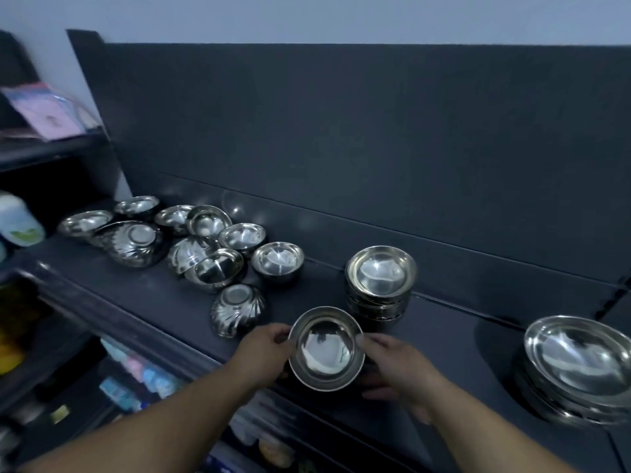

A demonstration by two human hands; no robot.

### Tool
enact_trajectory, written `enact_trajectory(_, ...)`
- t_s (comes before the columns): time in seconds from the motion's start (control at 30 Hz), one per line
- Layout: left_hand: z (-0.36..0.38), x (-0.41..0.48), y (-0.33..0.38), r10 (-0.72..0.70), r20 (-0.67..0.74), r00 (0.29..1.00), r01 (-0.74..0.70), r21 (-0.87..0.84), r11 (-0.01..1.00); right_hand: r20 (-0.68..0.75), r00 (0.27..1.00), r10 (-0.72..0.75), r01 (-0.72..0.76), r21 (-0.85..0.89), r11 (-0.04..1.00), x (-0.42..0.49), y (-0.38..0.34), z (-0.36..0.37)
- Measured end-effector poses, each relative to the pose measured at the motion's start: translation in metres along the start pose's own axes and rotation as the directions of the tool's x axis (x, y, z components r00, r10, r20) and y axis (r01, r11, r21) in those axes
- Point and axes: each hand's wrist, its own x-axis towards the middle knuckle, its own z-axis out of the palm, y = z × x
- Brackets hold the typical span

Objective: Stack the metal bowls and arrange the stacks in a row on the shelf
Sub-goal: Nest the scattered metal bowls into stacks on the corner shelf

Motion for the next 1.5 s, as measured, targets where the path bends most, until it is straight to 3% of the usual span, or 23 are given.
enact_trajectory(0.2, -0.021, -0.002, -0.005, 0.017, -0.113, 0.993, -0.011, 0.052, 0.999, 0.004, 0.998, -0.07, 0.07, -0.052, 0.996, 0.017, -0.002, 0.03)
enact_trajectory(0.3, -0.036, 0.002, -0.006, 0.187, -0.23, 0.955, -0.112, 0.303, 0.946, -0.023, 0.997, -0.077, 0.076, -0.029, 0.997, 0.022, -0.001, 0.037)
enact_trajectory(0.43, -0.062, 0.015, -0.005, 0.355, -0.322, 0.878, -0.2, 0.427, 0.882, -0.081, 0.995, -0.053, 0.054, 0.004, 0.999, 0.027, -0.001, 0.044)
enact_trajectory(0.63, -0.089, 0.049, -0.02, 0.267, -0.14, 0.953, -0.15, 0.549, 0.822, -0.182, 0.983, 0.008, -0.002, 0.031, 1.0, 0.025, -0.005, 0.058)
enact_trajectory(0.77, -0.096, 0.061, -0.037, 0.299, 0.033, 0.954, -0.252, 0.628, 0.737, -0.293, 0.956, 0.034, -0.02, 0.051, 0.999, 0.024, -0.009, 0.069)
enact_trajectory(0.83, -0.096, 0.064, -0.043, 0.361, 0.096, 0.927, -0.336, 0.636, 0.694, -0.399, 0.917, -0.003, -0.011, -0.033, 0.999, 0.025, -0.009, 0.072)
enact_trajectory(0.9, -0.096, 0.068, -0.05, 0.394, 0.138, 0.909, -0.392, 0.605, 0.692, -0.521, 0.848, -0.096, -0.03, -0.229, 0.973, 0.019, -0.012, 0.076)
enact_trajectory(1.0, -0.099, 0.074, -0.059, 0.402, 0.208, 0.892, -0.442, 0.589, 0.677, -0.597, 0.773, -0.217, -0.014, -0.358, 0.934, 0.007, -0.019, 0.091)
enact_trajectory(1.13, -0.108, 0.079, -0.062, 0.439, 0.284, 0.852, -0.519, 0.56, 0.645, -0.562, 0.73, -0.389, 0.012, -0.558, 0.83, 0.002, -0.024, 0.118)
enact_trajectory(1.27, -0.118, 0.078, -0.058, 0.444, 0.311, 0.84, -0.541, 0.548, 0.639, -0.445, 0.754, -0.484, 0.015, -0.724, 0.69, 0.007, -0.027, 0.14)
enact_trajectory(1.37, -0.128, 0.072, -0.052, 0.446, 0.316, 0.837, -0.546, 0.521, 0.656, -0.394, 0.769, -0.503, 0.039, -0.757, 0.652, 0.01, -0.03, 0.15)
enact_trajectory(1.5, -0.149, 0.058, -0.035, 0.469, 0.294, 0.833, -0.553, 0.404, 0.729, -0.302, 0.755, -0.581, 0.228, -0.711, 0.666, 0.014, -0.037, 0.154)
